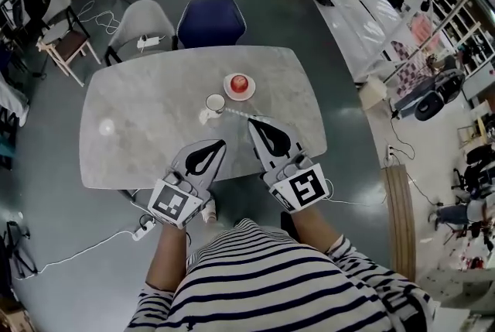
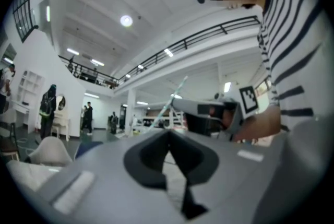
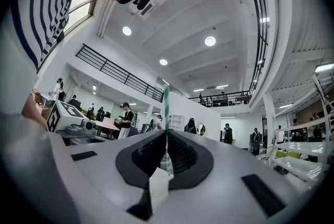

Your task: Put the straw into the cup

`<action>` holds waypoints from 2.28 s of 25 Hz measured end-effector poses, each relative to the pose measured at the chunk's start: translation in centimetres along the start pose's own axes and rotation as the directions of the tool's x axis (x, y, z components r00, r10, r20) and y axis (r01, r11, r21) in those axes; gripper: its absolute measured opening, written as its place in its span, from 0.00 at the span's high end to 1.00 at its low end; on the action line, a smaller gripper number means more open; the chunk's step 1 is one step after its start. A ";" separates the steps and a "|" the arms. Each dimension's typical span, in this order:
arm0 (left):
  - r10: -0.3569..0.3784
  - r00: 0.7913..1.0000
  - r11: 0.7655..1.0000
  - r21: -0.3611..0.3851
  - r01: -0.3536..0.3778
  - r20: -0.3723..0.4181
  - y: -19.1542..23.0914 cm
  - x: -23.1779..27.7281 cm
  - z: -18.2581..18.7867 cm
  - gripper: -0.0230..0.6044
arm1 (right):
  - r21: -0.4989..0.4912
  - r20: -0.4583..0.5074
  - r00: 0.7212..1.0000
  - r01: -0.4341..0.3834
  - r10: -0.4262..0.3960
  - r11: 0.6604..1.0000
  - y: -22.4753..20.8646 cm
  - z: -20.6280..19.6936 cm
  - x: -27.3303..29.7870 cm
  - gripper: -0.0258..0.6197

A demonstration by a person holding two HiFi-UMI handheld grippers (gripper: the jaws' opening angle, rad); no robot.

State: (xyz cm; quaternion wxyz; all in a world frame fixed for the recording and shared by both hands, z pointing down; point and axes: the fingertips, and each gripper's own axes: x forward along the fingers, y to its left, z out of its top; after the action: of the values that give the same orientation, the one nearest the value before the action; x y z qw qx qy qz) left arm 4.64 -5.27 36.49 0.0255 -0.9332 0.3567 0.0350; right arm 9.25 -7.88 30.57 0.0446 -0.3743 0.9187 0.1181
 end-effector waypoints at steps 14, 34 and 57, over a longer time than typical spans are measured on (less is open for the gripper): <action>-0.063 0.998 0.998 0.000 0.063 0.016 11.8 4.3 -1.4 0.95 | -0.012 -0.064 0.995 0.079 -0.079 0.997 -4.5 -4.7 9.4 0.94; -0.088 0.996 0.996 -0.027 0.087 -0.031 16.7 5.5 -3.8 0.95 | 0.038 -0.173 0.979 0.115 -0.106 0.993 -7.0 -11.0 13.2 0.94; -0.023 0.991 0.997 -0.079 0.012 -0.135 18.5 7.5 -9.0 0.95 | 0.182 -0.464 0.886 0.077 0.016 0.980 -8.8 -27.2 16.0 0.94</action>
State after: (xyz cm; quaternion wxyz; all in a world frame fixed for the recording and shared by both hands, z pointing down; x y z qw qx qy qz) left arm -1.74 -24.64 44.41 -0.0346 -0.9368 0.3477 -0.0148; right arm 4.10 -31.58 52.54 -0.1372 -0.3999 0.9038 -0.0662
